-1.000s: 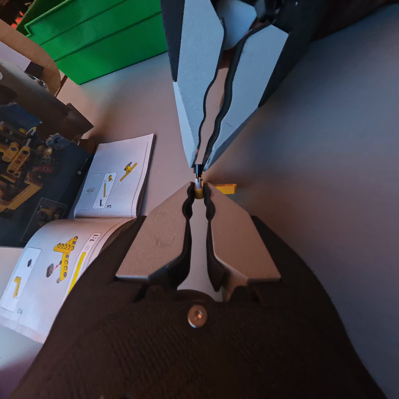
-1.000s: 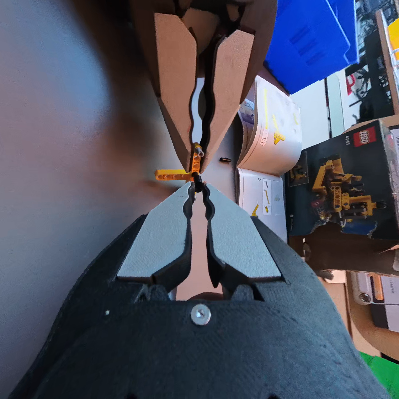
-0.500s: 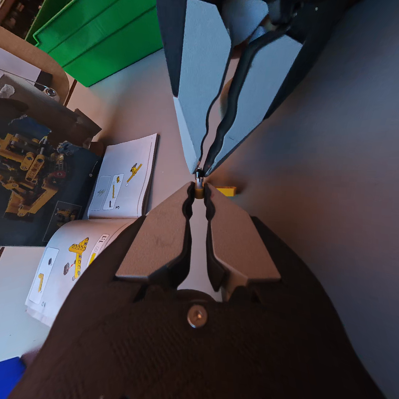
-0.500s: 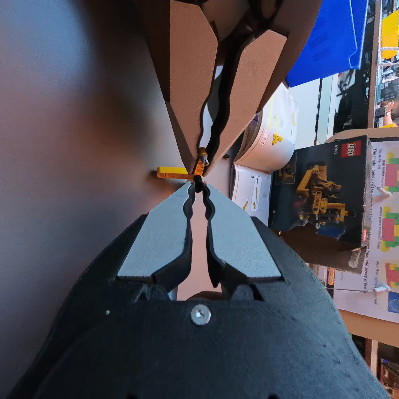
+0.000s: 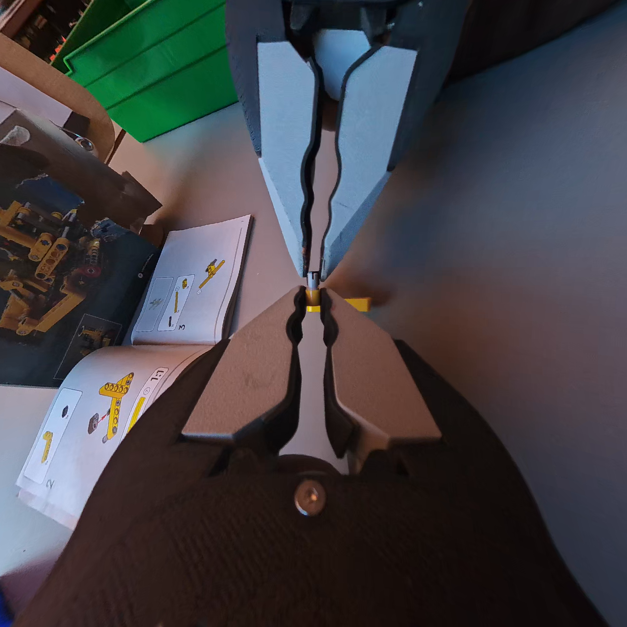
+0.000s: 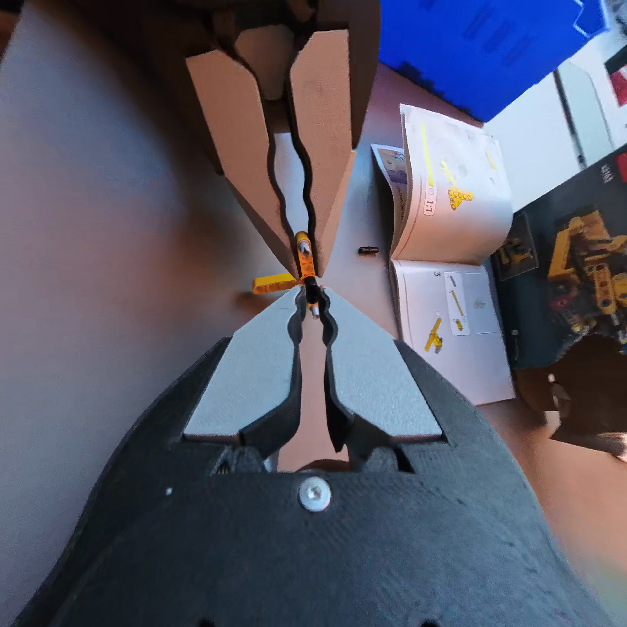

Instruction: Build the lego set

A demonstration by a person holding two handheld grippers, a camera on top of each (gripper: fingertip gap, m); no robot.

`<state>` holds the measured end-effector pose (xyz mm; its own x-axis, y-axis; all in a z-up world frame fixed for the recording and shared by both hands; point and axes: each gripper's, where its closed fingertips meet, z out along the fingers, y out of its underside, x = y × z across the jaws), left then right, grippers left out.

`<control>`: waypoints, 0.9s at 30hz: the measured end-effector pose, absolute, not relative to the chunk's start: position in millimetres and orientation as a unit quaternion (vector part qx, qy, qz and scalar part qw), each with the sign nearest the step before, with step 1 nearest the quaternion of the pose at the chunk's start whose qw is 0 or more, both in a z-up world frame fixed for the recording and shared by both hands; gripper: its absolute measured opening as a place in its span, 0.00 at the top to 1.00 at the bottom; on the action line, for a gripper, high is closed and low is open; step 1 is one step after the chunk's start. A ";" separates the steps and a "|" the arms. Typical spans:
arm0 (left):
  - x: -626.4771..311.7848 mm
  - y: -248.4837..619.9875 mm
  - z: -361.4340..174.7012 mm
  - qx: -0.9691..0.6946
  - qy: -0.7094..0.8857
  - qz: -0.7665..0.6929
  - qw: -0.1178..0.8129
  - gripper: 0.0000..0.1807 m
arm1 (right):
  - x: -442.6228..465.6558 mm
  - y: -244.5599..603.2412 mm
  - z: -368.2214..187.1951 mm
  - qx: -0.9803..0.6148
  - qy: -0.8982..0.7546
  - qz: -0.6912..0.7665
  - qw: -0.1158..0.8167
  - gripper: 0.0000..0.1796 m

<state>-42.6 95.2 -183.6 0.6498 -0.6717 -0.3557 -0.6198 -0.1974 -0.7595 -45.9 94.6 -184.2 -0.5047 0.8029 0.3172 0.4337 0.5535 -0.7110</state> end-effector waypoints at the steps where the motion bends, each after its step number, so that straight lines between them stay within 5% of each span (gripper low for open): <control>1: -42.9 95.3 -183.5 -0.773 0.417 -0.029 0.477 0.97 | -46.2 94.5 -184.1 -0.386 -0.814 0.301 0.314 0.98; 15: -39.9 93.6 -174.8 -0.769 0.396 -0.098 0.492 0.97 | -43.4 91.9 -175.2 -0.370 -0.796 0.369 0.304 0.98; 19: -36.8 90.2 -155.2 -0.757 0.352 -0.204 0.512 0.97 | -40.5 102.3 -153.3 -0.381 -0.767 0.409 0.315 0.85; 27: -48.4 92.0 -108.3 -0.699 0.236 -0.367 0.567 0.97 | -31.3 110.5 -105.9 -0.399 -0.671 0.563 0.271 0.82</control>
<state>-48.4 92.0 -108.3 0.6185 -0.7465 0.2455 0.0865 -0.2458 -0.9654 -31.3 110.5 -105.9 -0.5336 0.8414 -0.0856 0.2300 0.0469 -0.9721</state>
